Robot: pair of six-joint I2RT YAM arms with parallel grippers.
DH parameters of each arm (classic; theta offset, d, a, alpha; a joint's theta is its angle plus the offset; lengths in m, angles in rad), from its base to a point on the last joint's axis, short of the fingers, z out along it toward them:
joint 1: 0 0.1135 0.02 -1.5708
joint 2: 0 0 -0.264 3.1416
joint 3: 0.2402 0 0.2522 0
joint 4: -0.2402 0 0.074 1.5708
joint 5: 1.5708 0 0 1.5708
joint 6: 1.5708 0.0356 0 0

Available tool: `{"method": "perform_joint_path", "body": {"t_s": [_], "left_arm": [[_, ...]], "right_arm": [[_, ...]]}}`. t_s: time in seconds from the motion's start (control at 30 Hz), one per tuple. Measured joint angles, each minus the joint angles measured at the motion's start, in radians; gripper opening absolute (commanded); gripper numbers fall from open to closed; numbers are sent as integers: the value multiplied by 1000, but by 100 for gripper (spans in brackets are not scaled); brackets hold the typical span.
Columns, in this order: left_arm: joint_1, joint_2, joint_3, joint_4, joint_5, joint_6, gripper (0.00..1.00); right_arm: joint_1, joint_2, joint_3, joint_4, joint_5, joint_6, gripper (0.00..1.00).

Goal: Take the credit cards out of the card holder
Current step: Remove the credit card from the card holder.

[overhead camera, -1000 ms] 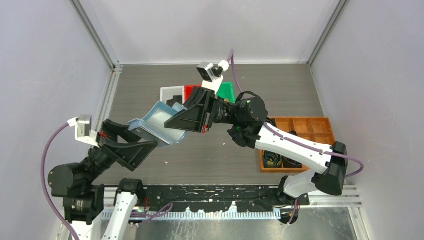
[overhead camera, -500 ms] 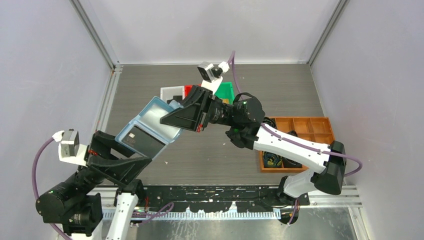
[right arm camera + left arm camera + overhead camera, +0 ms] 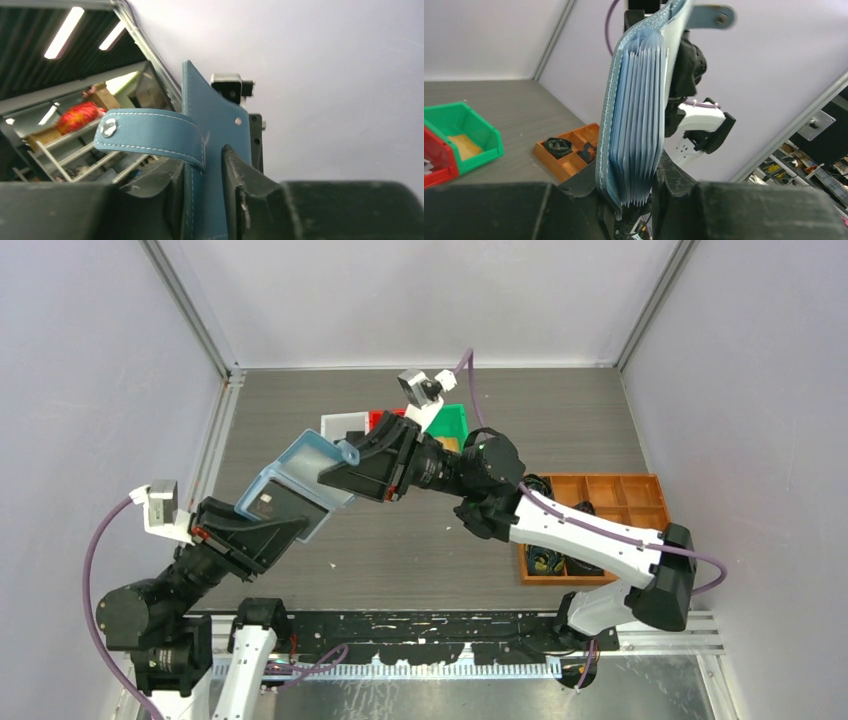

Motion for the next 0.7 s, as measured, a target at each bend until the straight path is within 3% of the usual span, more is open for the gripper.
{"method": "perform_joint_path", "body": {"t_s": [0.1,0.23,0.47,0.6,0.7], "left_arm": [[0,25,0,-28,22,55,0],[1,71,2,-81,112,162,3],[4,197,150,-393,294,482,1],[5,220,214,-548,336,630,0],[5,234,238,-649,340,718,3]], "right_arm": [[-2,-54,-27,-116,13,-86,60],[-13,-114,24,-422,4,-279,60],[-19,-99,257,-938,-9,-594,42],[-19,-79,307,-1083,-20,-681,38],[-17,-68,326,-1154,-33,-720,21]]}}
